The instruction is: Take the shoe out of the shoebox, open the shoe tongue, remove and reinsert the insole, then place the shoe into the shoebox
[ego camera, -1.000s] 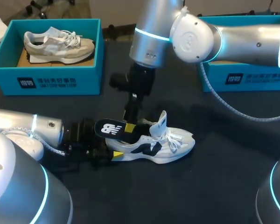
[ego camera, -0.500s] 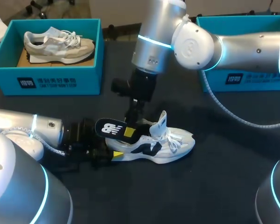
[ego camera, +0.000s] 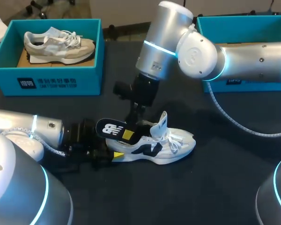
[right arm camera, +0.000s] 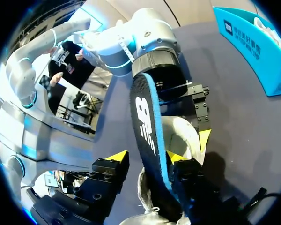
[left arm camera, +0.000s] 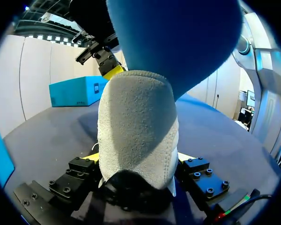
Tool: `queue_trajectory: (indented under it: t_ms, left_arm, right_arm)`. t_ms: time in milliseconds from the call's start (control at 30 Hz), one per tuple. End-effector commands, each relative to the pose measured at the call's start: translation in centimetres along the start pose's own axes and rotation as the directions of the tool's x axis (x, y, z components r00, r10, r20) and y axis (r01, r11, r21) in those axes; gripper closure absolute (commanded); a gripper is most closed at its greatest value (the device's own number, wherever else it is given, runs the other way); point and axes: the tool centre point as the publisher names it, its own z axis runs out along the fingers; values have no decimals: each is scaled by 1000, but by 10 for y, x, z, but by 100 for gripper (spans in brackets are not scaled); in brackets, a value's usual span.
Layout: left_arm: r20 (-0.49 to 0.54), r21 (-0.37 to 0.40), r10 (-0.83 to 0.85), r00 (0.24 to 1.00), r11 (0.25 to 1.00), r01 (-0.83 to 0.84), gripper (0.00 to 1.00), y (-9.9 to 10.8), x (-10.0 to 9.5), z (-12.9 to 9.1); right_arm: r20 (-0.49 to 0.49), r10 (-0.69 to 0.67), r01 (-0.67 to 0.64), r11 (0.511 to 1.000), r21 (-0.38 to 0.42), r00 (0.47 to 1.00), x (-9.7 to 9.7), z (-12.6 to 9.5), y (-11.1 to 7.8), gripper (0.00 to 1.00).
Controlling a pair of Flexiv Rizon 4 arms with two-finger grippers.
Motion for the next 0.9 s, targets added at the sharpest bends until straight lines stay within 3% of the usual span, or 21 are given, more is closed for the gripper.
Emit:
queue_trajectory:
  t_ms: [33, 167, 267, 533, 700, 900]
  left_arm:
    - [3, -1, -1, 1000, 1000, 1, 100, 0, 1, 1]
    - [3, -1, -1, 1000, 1000, 1, 100, 0, 1, 1]
    - [3, -1, -1, 1000, 1000, 1, 100, 0, 1, 1]
    - [3, -1, -1, 1000, 1000, 1, 100, 0, 1, 1]
    - [3, -1, -1, 1000, 1000, 1, 100, 0, 1, 1]
    - [3, -1, -1, 1000, 1000, 1, 100, 0, 1, 1]
  right_arm:
    - [-2, -1, 1, 1000, 9, 1000, -3, -1, 2, 59]
    - [-9, -4, 4, 1000, 18, 1000, -5, 0, 4, 73]
    - [-9, -7, 7, 1000, 17, 1000, -7, 0, 6, 99]
    - [-1, -22, 22, 999, -38, 1000, -11, 0, 13, 100]
    - [33, -35, 40, 987, -156, 999, -12, -15, 29, 100]
    - [77, -33, 49, 973, -224, 996, -13, -32, 40, 100]
